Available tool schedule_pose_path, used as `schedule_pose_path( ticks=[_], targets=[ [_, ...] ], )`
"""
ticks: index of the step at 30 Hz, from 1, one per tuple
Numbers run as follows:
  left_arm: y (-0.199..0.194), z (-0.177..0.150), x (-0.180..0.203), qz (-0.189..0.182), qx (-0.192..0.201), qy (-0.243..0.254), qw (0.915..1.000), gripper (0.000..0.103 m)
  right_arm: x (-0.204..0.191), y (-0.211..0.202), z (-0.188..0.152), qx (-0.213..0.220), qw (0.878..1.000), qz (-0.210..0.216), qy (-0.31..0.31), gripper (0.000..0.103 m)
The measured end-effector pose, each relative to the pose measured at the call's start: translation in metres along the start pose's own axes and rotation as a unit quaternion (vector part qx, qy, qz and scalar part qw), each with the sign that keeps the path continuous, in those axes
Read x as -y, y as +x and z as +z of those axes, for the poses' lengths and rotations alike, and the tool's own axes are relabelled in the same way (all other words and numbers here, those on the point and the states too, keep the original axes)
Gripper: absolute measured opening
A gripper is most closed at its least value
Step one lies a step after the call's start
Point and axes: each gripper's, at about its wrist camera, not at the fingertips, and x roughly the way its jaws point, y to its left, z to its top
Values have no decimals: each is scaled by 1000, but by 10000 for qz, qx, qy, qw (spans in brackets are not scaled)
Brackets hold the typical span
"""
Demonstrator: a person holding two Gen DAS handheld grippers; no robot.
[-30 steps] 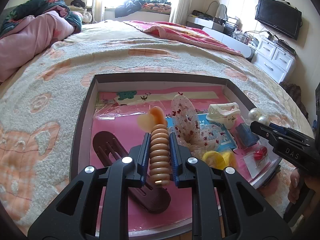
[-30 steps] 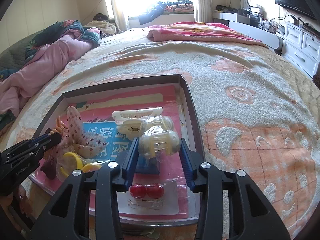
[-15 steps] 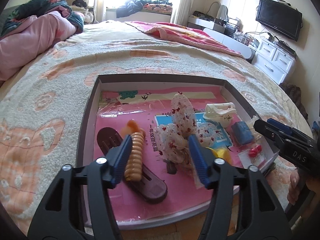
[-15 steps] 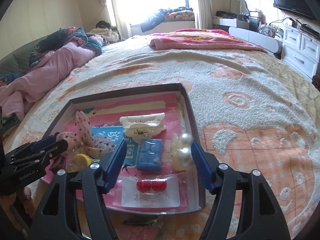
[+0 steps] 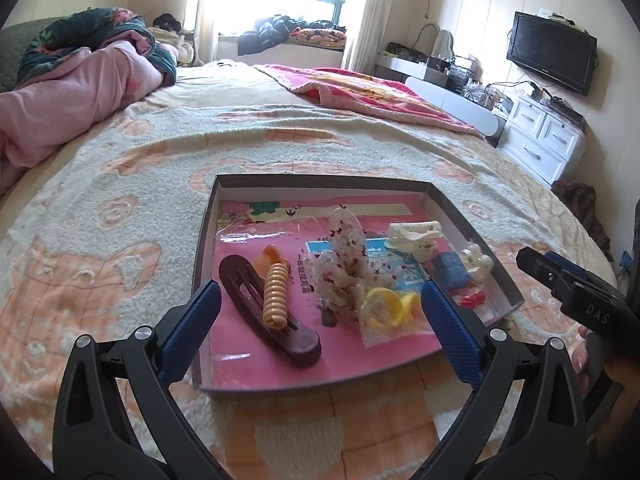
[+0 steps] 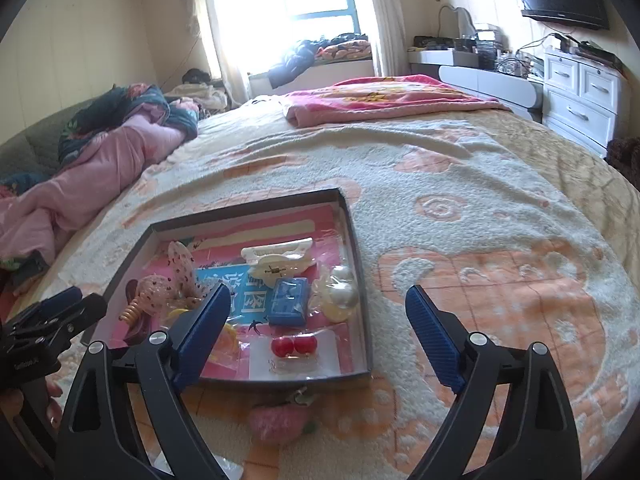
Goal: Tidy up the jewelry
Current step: 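Withdraw both tools toward the white earring bag and pink pom-pom clip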
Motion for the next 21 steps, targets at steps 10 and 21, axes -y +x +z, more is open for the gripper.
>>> schedule_pose_path(
  ticks=[10, 21],
  targets=[
    [-28, -8, 7, -7, 140, 23, 9999, 92, 7, -32, -4, 84, 10000, 5, 37, 89],
    [-48, -25, 14, -46, 154, 55, 9999, 92, 2, -60, -16, -27, 9996, 114, -239, 89]
  ],
)
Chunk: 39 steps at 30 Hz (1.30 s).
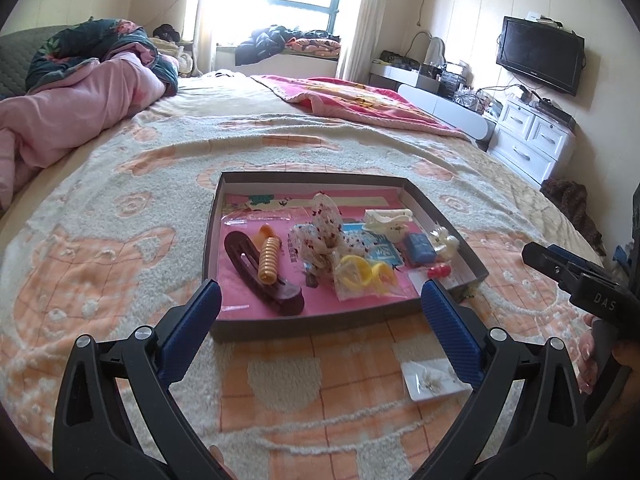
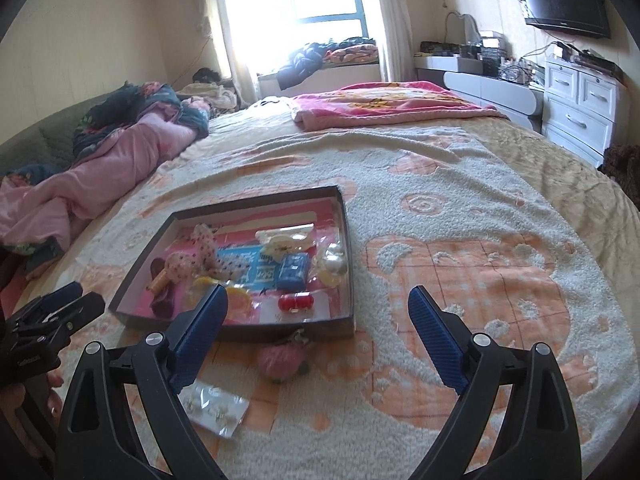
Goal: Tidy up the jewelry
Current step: 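Withdraw both tools toward the white earring bag and pink pom-pom clip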
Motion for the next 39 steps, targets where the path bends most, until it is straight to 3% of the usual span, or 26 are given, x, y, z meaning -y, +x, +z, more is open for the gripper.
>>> schedule_pose_path(
  ticks=[23, 39],
  targets=[
    [-9, -41, 51, -361, -373, 514, 9973, 92, -2, -38, -43, -377, 9970, 193, -652, 89],
    [36, -66, 87, -456, -940, 979, 9897, 92, 15, 4, -37, -718, 9933, 456, -778, 89]
  ],
)
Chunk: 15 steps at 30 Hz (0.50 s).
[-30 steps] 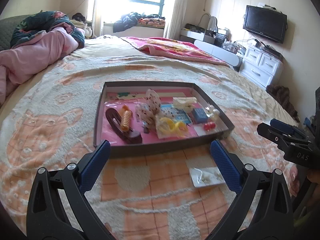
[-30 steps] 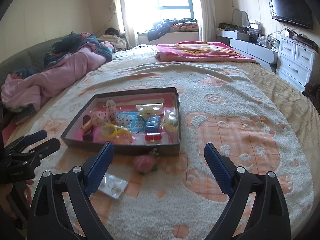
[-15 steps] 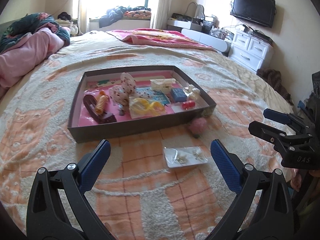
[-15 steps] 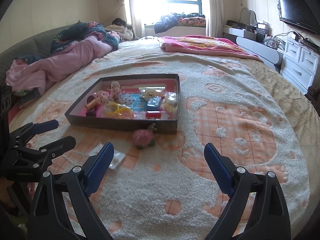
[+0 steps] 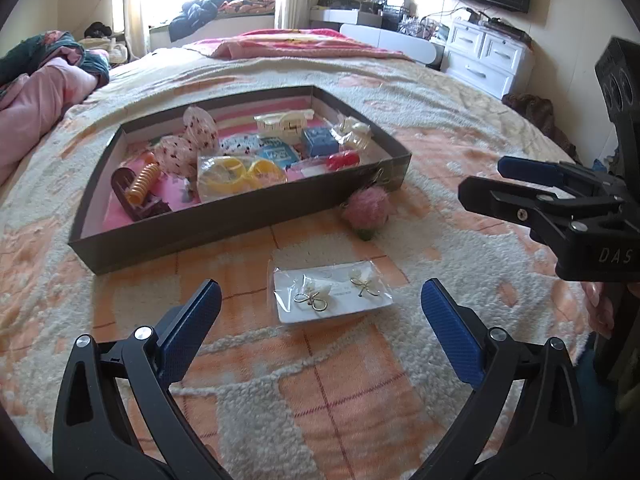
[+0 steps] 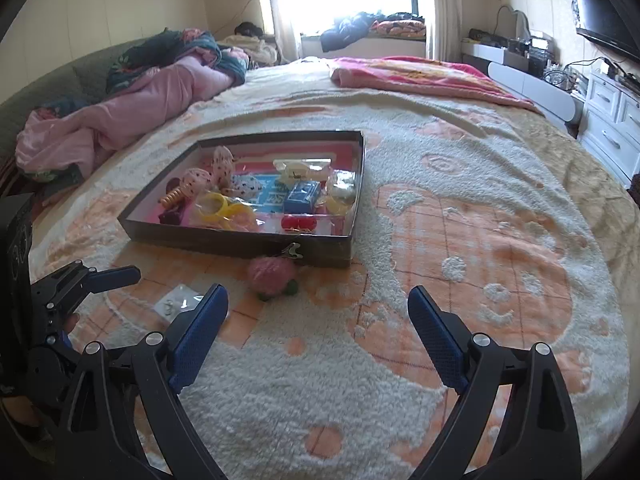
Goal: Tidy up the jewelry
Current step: 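Withdraw both tools toward the white earring bag and pink pom-pom clip, then grasp the white earring card bag with left tool while right tool grasps the pink pom-pom clip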
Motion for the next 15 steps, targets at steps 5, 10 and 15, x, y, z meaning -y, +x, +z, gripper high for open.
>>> schedule_pose_path(
  ticks=[5, 10, 15],
  targets=[
    [14, -1, -2, -15, -120, -57, 9999, 91, -2, 22, 4, -224, 9995, 191, -105, 78],
    [23, -2, -2, -135, -216, -107, 9996, 76, -6, 43, 9, -443, 9975, 546, -29, 72],
    [25, -3, -5, -261, -230, -141, 9993, 53, -14, 58, 12, -610, 9954, 740, -50, 62]
  ],
)
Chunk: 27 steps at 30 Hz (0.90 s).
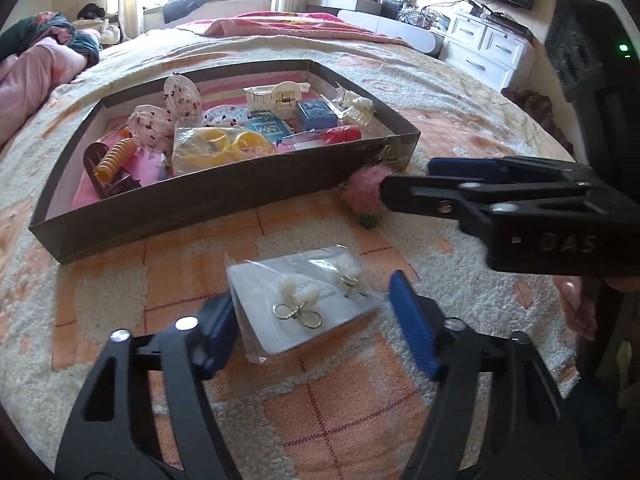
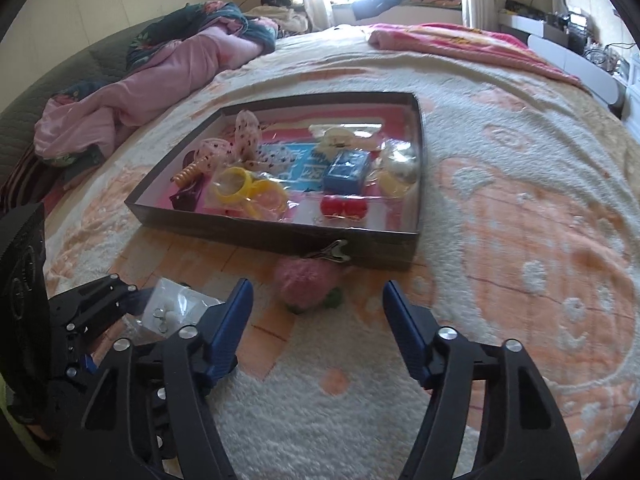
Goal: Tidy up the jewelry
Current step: 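Grasp the white earring card bag with left tool while right tool grasps the pink pom-pom clip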
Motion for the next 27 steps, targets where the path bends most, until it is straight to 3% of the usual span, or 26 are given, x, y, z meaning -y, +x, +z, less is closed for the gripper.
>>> schedule_pose_path(
  ticks=[9, 16, 25, 27],
  targets=[
    [-6, -1, -11, -107, 23, -124, 9999, 41, -7, 21, 2, -185, 9997, -5, -137, 51],
    [-11, -2, -19, -107, 43, -242, 9996, 35, -15, 32, 1, -281, 9990, -63, -351, 32],
    [-19, -2, -23, -106, 90, -277, 9995, 27, -24, 23, -3, -119, 9992, -28, -391, 30],
    [-21, -2, -24, -100, 105, -280, 9995, 21, -28, 18, -4, -59, 9992, -3, -401, 30]
  ],
)
